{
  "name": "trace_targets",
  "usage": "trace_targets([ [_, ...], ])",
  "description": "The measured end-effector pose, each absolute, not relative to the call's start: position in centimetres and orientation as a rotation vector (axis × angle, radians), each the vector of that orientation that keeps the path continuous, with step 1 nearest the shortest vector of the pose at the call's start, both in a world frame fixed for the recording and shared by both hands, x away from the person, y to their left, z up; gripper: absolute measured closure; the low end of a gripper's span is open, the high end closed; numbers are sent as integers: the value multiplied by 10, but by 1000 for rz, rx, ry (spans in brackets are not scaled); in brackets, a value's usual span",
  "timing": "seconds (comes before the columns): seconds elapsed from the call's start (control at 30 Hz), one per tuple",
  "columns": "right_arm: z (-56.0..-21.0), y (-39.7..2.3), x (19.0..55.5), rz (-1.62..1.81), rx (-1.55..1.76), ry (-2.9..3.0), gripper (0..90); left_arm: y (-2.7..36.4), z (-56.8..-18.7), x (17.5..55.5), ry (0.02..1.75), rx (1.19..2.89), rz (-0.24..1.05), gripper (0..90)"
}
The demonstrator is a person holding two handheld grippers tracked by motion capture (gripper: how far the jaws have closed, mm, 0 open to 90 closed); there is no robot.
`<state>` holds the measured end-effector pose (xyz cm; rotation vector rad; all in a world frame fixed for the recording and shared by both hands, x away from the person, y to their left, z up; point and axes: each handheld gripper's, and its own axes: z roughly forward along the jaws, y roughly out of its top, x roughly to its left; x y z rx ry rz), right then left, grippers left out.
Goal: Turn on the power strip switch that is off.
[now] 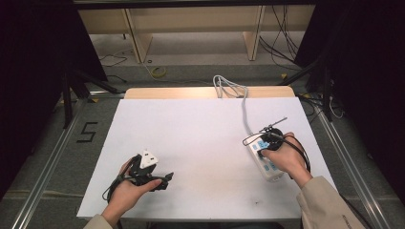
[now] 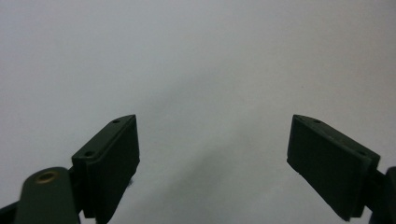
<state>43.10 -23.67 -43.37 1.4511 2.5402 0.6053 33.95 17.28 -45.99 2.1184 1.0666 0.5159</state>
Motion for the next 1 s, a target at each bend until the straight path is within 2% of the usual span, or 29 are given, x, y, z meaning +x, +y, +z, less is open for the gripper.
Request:
trace_targets([
  [1.0,-432,-238,431,621,1459,2528,900,173,-460,340,1065,2117,515,165],
])
